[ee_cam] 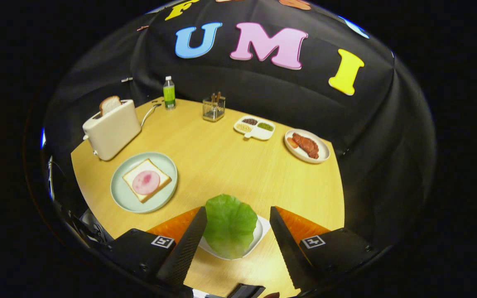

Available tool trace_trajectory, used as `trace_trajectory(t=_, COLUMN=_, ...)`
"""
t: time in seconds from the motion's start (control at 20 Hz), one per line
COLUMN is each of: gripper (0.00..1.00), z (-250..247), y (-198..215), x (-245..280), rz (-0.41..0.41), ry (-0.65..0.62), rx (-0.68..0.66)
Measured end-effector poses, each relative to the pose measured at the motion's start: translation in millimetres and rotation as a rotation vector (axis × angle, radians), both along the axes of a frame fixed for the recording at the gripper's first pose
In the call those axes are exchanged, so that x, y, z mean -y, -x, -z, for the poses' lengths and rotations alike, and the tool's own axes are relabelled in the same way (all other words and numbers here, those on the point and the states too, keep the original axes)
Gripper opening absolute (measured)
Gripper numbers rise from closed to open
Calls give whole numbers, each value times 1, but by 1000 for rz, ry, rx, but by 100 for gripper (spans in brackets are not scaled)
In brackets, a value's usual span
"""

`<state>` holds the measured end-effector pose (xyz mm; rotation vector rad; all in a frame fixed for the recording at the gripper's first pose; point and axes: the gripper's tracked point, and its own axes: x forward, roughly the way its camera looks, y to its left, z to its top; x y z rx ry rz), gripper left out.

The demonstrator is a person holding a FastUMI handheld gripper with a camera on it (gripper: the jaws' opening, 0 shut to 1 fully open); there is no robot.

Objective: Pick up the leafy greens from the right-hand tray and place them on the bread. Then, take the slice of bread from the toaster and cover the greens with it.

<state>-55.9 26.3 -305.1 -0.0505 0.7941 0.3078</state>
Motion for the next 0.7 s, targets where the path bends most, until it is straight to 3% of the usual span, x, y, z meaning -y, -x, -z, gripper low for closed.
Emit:
trace_trajectory(t=0.55, gripper=80, z=102, y=12, x=-20, rz=-50, ry=21, rx=-269)
trace_trajectory(t=0.7, gripper=59, z=110, y=20, x=-22, rz=-48, ry=-15, rx=-343)
